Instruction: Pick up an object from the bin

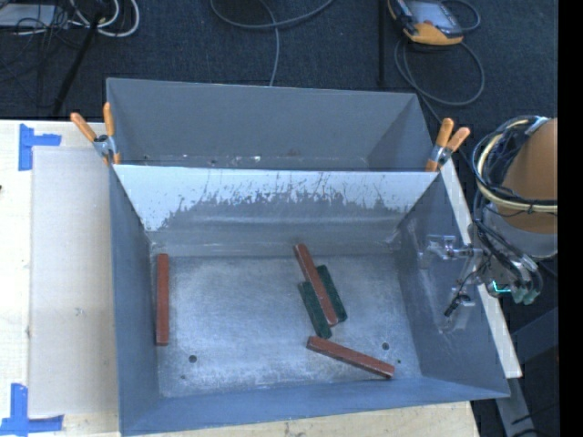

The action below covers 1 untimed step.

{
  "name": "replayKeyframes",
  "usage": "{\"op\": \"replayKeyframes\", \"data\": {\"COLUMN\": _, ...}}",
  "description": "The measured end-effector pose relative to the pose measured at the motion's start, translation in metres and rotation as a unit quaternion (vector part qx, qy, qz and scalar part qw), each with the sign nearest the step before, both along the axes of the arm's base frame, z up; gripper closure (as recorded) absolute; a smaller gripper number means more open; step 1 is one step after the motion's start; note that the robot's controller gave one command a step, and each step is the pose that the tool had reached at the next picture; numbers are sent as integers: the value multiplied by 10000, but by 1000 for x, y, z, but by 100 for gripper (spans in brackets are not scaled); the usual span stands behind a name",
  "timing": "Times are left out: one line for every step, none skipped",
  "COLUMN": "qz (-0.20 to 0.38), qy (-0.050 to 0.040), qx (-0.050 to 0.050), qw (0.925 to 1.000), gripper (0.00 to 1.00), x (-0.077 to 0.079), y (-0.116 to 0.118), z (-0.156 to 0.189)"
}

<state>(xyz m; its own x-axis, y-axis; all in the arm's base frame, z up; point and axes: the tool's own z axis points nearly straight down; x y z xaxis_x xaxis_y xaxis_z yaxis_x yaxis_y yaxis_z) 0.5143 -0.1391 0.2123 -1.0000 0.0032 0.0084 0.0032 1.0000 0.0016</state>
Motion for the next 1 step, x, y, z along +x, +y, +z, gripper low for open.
{"op": "replayKeyframes", "data": {"qz": 366, "qy": 16, "qx": 18, "qw": 9993, "gripper": 0, "x": -40, "y": 63, "z": -95}}
